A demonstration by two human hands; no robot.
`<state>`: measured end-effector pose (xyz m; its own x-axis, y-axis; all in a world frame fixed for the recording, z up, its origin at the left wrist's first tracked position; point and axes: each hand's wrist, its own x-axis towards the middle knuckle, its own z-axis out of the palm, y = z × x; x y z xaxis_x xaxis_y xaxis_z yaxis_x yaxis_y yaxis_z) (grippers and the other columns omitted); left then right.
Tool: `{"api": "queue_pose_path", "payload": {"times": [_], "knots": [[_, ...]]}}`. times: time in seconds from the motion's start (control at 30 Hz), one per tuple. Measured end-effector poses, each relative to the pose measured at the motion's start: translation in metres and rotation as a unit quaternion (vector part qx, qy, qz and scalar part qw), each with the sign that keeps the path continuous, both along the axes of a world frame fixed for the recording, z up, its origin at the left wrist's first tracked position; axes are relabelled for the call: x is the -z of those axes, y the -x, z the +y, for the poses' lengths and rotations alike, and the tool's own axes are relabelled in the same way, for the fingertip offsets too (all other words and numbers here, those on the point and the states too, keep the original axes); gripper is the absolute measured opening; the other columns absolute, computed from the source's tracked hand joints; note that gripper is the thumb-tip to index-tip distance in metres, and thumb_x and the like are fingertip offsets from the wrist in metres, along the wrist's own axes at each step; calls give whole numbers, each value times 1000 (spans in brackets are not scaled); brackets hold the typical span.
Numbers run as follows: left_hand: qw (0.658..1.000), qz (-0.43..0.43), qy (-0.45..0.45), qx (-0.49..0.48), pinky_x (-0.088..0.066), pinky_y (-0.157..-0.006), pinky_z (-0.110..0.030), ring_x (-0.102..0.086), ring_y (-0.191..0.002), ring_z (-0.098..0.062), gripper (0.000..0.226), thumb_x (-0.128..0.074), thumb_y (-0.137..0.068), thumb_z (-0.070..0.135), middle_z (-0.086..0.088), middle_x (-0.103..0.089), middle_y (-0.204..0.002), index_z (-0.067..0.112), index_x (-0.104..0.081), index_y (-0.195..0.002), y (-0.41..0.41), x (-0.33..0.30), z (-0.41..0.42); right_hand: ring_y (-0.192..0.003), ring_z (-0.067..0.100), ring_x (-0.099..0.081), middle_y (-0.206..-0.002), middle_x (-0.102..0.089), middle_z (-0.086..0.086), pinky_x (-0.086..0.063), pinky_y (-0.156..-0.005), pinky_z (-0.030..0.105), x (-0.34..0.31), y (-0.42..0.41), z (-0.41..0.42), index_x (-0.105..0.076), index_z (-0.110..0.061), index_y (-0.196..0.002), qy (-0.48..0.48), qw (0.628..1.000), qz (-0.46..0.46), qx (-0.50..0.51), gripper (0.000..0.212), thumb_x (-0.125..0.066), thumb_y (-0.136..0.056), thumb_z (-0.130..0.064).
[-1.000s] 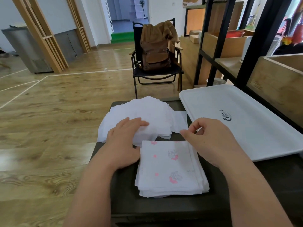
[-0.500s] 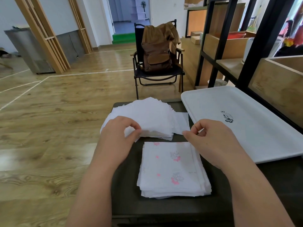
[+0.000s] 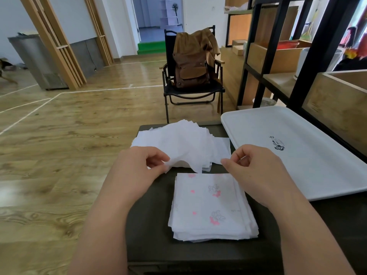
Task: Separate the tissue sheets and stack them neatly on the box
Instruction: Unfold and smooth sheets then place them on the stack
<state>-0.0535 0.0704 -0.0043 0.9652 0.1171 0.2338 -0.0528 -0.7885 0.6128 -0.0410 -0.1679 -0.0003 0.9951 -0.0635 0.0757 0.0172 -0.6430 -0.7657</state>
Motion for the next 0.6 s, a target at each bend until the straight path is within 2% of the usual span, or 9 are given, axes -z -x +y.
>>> {"api": "queue_pose_path", "payload": {"times": [0.1,0.23,0.4,0.47,0.53,0.6], "knots": [[1000,15,-5,1,-38,-62,-2,-59,-73,10,25,-80,-78,20,29,-66,-71,42,-69,-78,1,1,1,-64,3,-53,-66,-58,-10,-32,-53,19,0,0,0,-59,-27,-70,0,1000,0,0,20,-67,-83,-40],[999,-30,21,-12,-38,-58,-4,-58,-65,7,19,-83,-75,26,25,-67,-67,40,-71,-69,2,-4,2,-63,2,-53,-66,-58,-10,-31,-53,17,0,0,0,-60,-26,-70,2,1000,-5,-3,20,-68,-83,-39],[994,-80,77,-18,-37,-57,-22,-55,-59,2,9,-76,-81,37,23,-69,-74,44,-70,-78,5,-10,-1,-64,3,-52,-67,-58,-10,-31,-53,18,0,-1,-1,-60,-27,-70,3,1000,-10,-2,20,-68,-83,-40],[986,-105,130,-18,-45,-62,-28,-58,-64,-1,9,-69,-89,36,19,-70,-79,39,-68,-81,4,-13,-2,-64,1,-54,-66,-58,-10,-31,-53,16,0,-1,0,-60,-27,-71,-2,1000,-20,-5,19,-68,-83,-40],[967,-116,227,13,-55,-73,-36,-69,-80,-12,16,-59,-98,33,11,-74,-87,35,-66,-84,5,-18,-7,-70,-8,-55,-69,-61,-13,-33,-53,12,0,-1,1,-60,-30,-75,-20,999,-39,-23,15,-69,-83,-40],[940,-117,314,60,-59,-73,-37,-74,-88,-19,20,-52,-101,33,4,-77,-94,37,-67,-88,10,-26,-14,-78,-15,-56,-80,-64,-19,-37,-58,7,-2,0,4,-59,-36,-88,-66,995,-49,-63,12,-69,-83,-41]]}}
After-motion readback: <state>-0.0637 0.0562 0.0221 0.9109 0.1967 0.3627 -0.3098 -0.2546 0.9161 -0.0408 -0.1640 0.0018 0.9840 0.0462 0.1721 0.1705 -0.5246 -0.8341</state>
